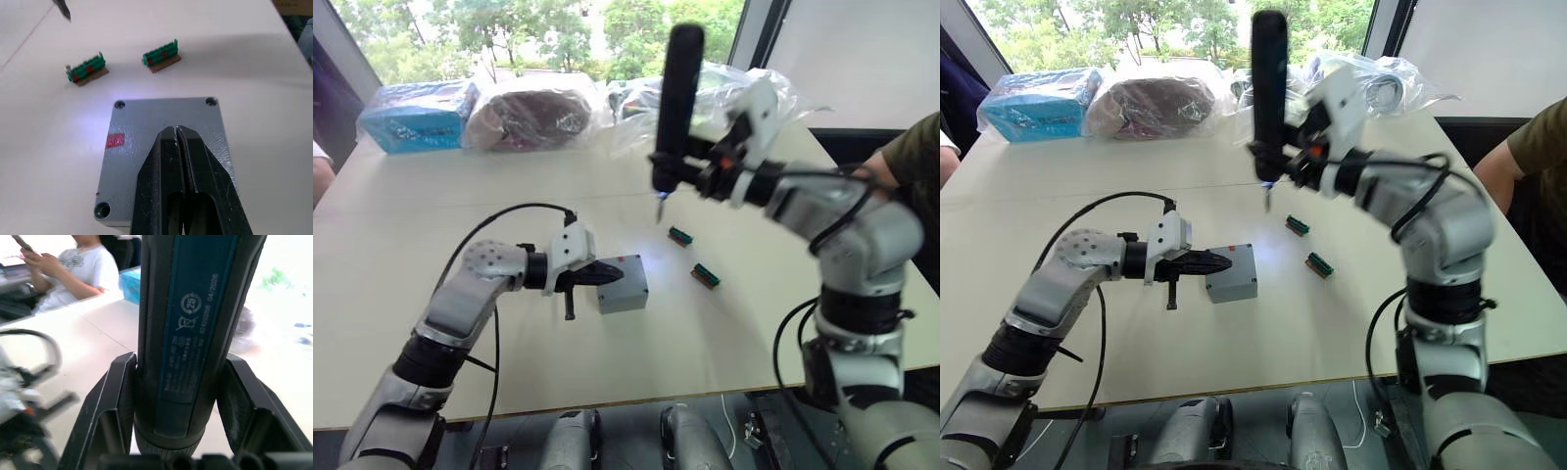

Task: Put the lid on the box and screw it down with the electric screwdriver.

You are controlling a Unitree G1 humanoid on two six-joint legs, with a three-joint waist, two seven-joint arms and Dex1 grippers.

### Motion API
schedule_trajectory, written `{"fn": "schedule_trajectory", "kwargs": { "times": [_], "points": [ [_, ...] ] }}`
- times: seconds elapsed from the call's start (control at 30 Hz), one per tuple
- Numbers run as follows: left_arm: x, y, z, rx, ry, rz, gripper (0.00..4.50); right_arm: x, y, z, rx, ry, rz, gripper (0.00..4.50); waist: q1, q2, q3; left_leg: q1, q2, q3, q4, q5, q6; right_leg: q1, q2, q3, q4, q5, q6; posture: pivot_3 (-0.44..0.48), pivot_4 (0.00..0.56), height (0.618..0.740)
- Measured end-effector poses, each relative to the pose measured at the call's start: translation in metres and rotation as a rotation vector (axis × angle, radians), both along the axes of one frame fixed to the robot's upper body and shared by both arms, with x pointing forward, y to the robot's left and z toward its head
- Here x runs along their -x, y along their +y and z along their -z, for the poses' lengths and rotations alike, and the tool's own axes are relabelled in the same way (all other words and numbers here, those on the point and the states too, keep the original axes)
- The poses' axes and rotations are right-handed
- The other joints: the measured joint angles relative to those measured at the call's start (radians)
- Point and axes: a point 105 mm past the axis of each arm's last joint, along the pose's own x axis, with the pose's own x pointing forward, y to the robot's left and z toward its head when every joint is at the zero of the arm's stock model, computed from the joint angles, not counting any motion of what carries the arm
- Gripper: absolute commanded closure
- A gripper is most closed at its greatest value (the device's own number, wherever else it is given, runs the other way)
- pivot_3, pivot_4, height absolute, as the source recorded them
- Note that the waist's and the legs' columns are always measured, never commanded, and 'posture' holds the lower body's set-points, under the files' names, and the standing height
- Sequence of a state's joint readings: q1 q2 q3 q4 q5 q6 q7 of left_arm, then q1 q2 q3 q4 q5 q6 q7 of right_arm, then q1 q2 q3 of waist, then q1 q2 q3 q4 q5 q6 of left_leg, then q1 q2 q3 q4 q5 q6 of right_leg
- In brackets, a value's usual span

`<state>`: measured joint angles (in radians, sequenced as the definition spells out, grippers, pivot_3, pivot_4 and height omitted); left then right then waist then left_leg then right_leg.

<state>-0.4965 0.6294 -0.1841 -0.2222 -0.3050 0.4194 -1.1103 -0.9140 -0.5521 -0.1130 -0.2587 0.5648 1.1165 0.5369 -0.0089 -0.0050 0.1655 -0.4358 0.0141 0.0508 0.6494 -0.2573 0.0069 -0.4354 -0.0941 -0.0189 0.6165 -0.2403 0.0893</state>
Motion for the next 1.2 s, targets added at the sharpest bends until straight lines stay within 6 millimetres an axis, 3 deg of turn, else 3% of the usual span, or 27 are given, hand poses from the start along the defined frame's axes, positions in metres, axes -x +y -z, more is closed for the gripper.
{"fn": "schedule_trajectory", "kwargs": {
  "times": [0.1,0.3,0.4,0.7,0.9,0.93,1.1,1.2],
  "points": [
    [0.002,0.003,-0.018,0.015,-0.049,0.005,4.5,-0.008,-0.028,0.012,0.089,0.115,0.108,2.65,-0.002,-0.001,0.001,0.0,-0.002,0.0,0.001,-0.001,0.002,0.002,-0.001,-0.001,-0.002,0.0,0.0,0.0,0.15,0.74],
    [0.009,0.002,-0.036,0.06,-0.056,0.041,4.5,-0.01,-0.074,0.062,0.317,0.476,0.24,2.65,-0.004,-0.001,0.012,-0.001,-0.002,0.001,0.002,-0.001,0.003,0.0,0.001,0.0,-0.002,0.004,0.009,0.0,0.15,0.74],
    [0.011,0.004,-0.056,0.12,-0.076,0.042,4.5,-0.013,-0.102,0.082,0.376,0.658,0.362,2.65,-0.004,-0.001,0.014,-0.002,-0.001,0.0,0.004,-0.001,0.003,0.0,0.004,0.001,-0.002,0.005,0.009,0.0,0.15,0.74],
    [0.013,0.004,-0.062,0.141,-0.084,0.025,4.5,-0.016,-0.122,0.135,0.415,0.923,0.429,2.65,-0.004,-0.001,0.015,-0.003,0.0,0.001,0.005,-0.001,0.002,-0.001,0.008,0.003,0.0,0.005,0.01,0.0,0.15,0.74],
    [0.016,0.003,-0.064,0.139,-0.096,0.024,4.5,-0.025,-0.126,0.148,0.419,0.949,0.459,2.65,-0.003,-0.001,0.015,-0.003,0.001,0.001,0.011,-0.001,0.002,0.0,0.008,0.003,0.002,0.006,0.012,0.0,0.15,0.74],
    [0.017,0.004,-0.065,0.139,-0.096,0.023,4.5,-0.026,-0.126,0.149,0.424,0.946,0.46,1.68,-0.003,-0.001,0.015,-0.004,0.001,0.001,0.013,-0.001,0.002,0.001,0.009,0.003,0.002,0.006,0.012,0.0,0.15,0.74],
    [0.017,0.008,-0.065,0.134,-0.096,0.007,4.5,-0.03,-0.13,0.15,0.443,0.928,0.478,0.06,-0.002,-0.001,0.015,-0.004,0.0,0.001,0.016,-0.001,0.002,0.002,0.008,0.004,0.002,0.007,0.014,0.0,0.15,0.74],
    [0.016,0.011,-0.065,0.122,-0.097,-0.01,4.5,-0.036,-0.131,0.143,0.472,0.854,0.471,0.01,-0.003,0.0,0.015,-0.004,0.0,0.001,0.016,-0.001,0.002,0.002,0.009,0.004,0.002,0.008,0.014,0.0,0.15,0.74]
  ]
}}
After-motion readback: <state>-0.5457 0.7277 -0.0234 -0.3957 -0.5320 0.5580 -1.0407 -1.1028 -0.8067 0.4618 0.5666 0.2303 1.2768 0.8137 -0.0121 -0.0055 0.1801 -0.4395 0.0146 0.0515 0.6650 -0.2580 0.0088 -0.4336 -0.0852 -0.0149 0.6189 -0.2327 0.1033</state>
